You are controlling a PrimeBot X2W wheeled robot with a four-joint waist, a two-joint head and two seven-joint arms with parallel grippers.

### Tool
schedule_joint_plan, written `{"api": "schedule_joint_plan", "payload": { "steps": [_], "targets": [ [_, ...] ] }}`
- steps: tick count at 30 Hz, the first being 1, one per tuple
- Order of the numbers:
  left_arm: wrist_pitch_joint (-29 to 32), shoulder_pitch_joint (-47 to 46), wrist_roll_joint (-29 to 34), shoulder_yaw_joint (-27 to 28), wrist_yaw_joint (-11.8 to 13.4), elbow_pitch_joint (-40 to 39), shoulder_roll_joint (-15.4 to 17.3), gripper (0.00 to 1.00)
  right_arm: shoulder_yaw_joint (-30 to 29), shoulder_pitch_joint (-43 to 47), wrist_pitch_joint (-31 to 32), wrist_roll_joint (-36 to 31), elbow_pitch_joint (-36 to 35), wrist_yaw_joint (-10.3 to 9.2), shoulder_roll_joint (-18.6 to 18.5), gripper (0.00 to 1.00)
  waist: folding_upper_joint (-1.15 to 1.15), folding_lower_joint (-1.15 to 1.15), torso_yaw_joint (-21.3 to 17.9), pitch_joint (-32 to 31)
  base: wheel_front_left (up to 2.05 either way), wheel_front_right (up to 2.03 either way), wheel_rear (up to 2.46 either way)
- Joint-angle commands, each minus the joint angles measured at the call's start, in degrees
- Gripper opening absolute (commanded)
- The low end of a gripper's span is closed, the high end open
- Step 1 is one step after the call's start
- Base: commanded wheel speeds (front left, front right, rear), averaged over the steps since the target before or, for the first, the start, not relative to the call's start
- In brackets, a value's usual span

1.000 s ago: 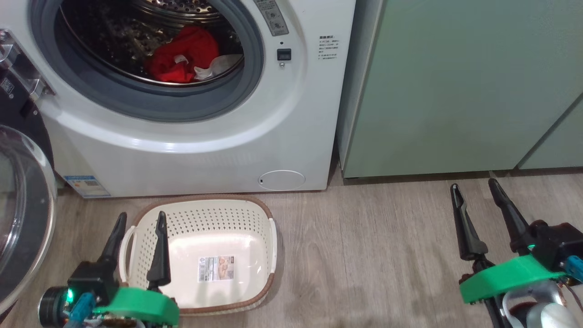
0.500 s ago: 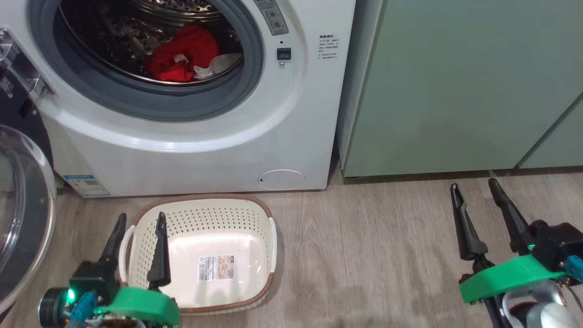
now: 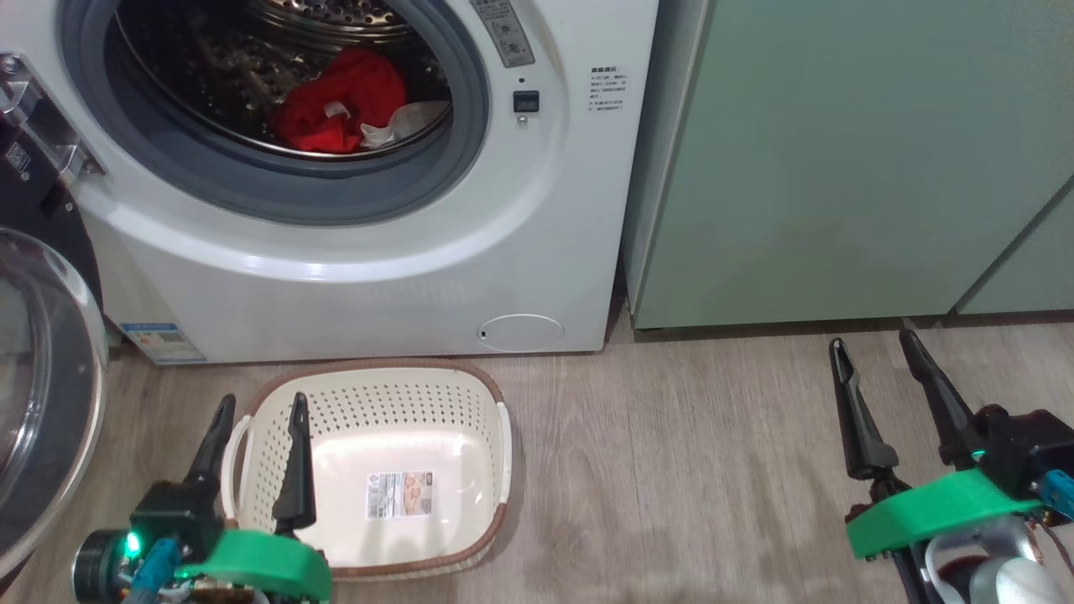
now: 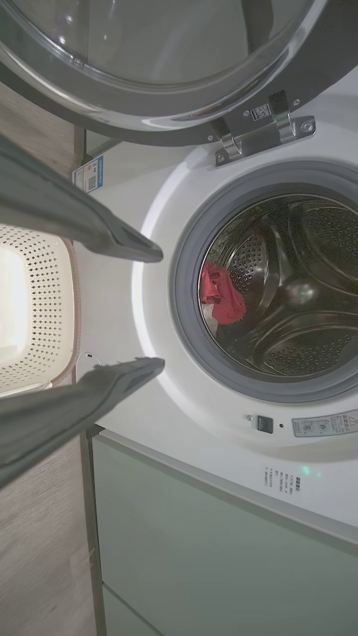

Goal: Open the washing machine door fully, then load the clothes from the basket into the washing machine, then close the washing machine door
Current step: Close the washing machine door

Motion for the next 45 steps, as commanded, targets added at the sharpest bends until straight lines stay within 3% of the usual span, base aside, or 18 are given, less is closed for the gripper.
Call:
{"api": "schedule_joint_plan", "payload": {
  "steps": [1, 20, 45],
  "targets": [
    [-0.3, -2.5, -0.2, 1.7, 0.4, -1.5, 1.0, 1.0, 1.2, -1.5, 0.1, -0.2, -2.3, 0.0, -0.2, 1.0, 0.0, 0.0, 0.0, 0.0, -1.25, 1.25, 0.0],
    [-0.4, -2.6, -0.5, 1.7, 0.4, -2.3, 1.7, 1.0, 1.0, -1.5, 0.4, 0.0, -2.3, 0.0, -0.2, 1.0, 0.0, 0.0, 0.2, -0.2, -1.58, 1.58, 0.0],
    [-0.7, -2.5, -0.6, 1.6, 0.6, -1.9, 1.7, 1.0, 1.2, -1.4, 0.4, -0.1, -2.2, 0.0, -0.2, 1.0, 0.0, 0.0, 0.1, -0.1, -0.04, 0.04, 0.0]
  ]
}}
